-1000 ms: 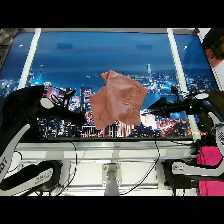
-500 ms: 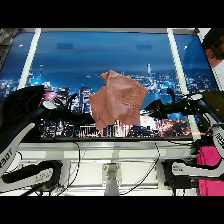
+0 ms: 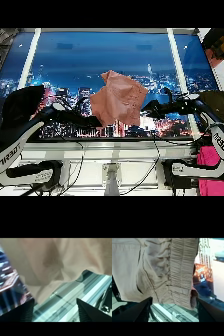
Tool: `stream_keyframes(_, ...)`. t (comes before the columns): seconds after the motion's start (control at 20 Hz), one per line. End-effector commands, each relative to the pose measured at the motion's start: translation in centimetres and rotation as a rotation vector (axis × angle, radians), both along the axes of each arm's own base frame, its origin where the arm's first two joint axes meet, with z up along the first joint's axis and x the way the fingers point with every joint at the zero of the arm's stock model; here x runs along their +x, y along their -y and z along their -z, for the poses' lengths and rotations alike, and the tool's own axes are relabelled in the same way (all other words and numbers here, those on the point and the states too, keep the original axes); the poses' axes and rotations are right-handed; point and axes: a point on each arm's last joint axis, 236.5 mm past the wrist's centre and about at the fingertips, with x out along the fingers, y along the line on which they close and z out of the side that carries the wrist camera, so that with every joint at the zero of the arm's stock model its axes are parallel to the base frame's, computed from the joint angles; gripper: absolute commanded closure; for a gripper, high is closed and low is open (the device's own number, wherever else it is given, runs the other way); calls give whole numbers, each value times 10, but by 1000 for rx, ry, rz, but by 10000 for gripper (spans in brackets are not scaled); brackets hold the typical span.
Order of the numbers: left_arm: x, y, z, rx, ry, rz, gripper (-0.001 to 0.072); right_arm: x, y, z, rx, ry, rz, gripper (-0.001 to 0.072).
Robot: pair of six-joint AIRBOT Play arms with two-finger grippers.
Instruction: Fold the clothes and pants, and hang the long-sleeved shirts on hangers.
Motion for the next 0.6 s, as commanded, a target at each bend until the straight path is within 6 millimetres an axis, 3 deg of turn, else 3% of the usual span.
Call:
stream_keyframes(0.0,2,14,4,-5,10,-16,274,0,0,0,-1,0,0,84)
stream_keyframes(0.15,4,17,0,-22,6,-32,638,-3,2,4,-19,-3,-14,85)
stream_keyframes(0.2,2,18,-1,-28,2,-25,696,-6,5,7,-36,-8,-29,85)
stream_keyframes(0.35,-5,19,-6,-46,-16,0,698,-19,12,15,-81,-63,-52,86)
stream_keyframes(0.55,14,6,-22,-54,48,-53,698,-32,-4,10,-53,-91,-113,106)
